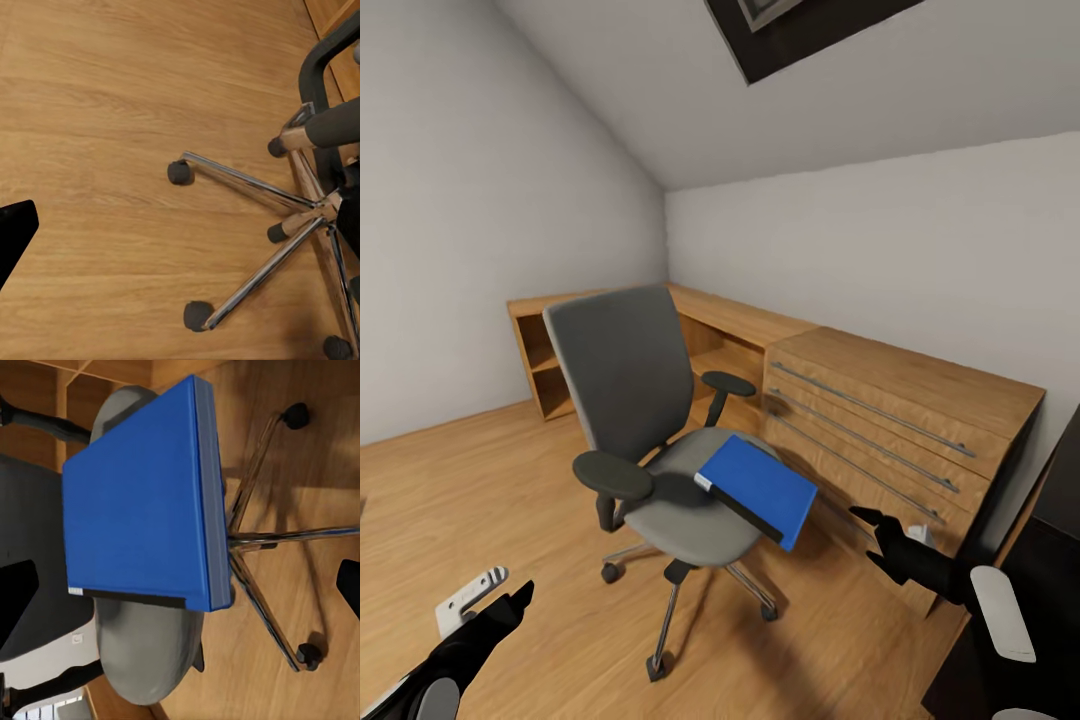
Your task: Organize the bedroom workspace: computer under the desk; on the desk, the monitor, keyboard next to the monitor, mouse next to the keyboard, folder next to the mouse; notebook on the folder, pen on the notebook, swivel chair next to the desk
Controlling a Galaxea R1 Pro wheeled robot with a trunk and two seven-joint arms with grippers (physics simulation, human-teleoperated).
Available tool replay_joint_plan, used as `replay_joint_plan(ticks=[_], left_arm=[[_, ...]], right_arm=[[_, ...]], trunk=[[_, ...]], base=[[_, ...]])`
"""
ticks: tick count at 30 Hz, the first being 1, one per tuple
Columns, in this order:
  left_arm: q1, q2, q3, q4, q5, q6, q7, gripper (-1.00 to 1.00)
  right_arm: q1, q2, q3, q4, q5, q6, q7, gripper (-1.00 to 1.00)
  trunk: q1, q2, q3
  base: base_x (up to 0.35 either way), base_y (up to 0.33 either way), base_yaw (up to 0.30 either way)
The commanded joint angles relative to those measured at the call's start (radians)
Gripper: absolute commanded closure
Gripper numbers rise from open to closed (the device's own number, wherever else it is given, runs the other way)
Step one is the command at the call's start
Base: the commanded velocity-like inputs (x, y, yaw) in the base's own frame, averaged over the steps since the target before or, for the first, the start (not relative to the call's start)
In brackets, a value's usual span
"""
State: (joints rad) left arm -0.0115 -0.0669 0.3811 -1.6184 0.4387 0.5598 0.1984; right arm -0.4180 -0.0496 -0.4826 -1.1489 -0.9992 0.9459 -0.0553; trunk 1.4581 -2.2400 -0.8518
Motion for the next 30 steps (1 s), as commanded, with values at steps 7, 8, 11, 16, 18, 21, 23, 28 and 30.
replay_joint_plan(ticks=[7,8,11,16,18,21,23,28,30], left_arm=[[-0.001,-0.001,0.000,-0.001,0.011,0.005,0.006,-1.00],[-0.001,-0.001,0.000,-0.001,0.011,0.005,0.006,-1.00],[-0.001,-0.001,-0.001,-0.001,0.011,0.005,0.006,-1.00],[-0.001,-0.001,-0.002,-0.001,0.011,0.005,0.006,-1.00],[-0.001,-0.001,-0.003,-0.001,0.011,0.005,0.006,-1.00],[-0.001,-0.001,-0.003,-0.001,0.011,0.005,0.006,-1.00],[-0.001,-0.001,-0.004,-0.001,0.011,0.004,0.006,-1.00],[-0.001,-0.003,-0.007,-0.001,0.010,0.000,0.007,-1.00],[-0.001,-0.004,-0.008,-0.001,0.010,-0.001,0.007,-1.00]], right_arm=[[0.002,-0.005,0.003,0.001,0.002,0.032,0.119,-1.00],[0.002,-0.007,0.003,0.002,0.007,0.034,0.138,-1.00],[0.005,-0.018,0.003,0.006,0.053,0.041,0.246,-1.00],[0.006,-0.023,0.002,0.007,0.115,0.043,0.358,-1.00],[0.007,-0.023,0.002,0.007,0.121,0.043,0.371,-1.00],[0.007,-0.024,-0.001,0.007,0.129,0.043,0.386,-1.00],[0.007,-0.025,-0.001,0.008,0.131,0.043,0.390,-1.00],[0.007,-0.024,0.002,0.007,0.135,0.043,0.389,-1.00],[0.006,-0.014,0.003,0.012,0.140,-0.014,0.360,-1.00]], trunk=[[0.027,-0.050,-0.023],[0.031,-0.057,-0.026],[0.042,-0.078,-0.036],[0.061,-0.113,-0.051],[0.069,-0.127,-0.058],[0.080,-0.148,-0.067],[0.088,-0.162,-0.073],[0.107,-0.197,-0.089],[0.115,-0.211,-0.095]], base=[[0.000,0.000,0.000],[0.000,0.000,0.000],[0.000,0.000,0.000],[0.000,0.000,0.000],[0.000,0.000,0.000],[0.000,0.000,0.000],[0.000,0.000,0.000],[0.000,0.000,0.000],[0.000,0.000,0.000]])
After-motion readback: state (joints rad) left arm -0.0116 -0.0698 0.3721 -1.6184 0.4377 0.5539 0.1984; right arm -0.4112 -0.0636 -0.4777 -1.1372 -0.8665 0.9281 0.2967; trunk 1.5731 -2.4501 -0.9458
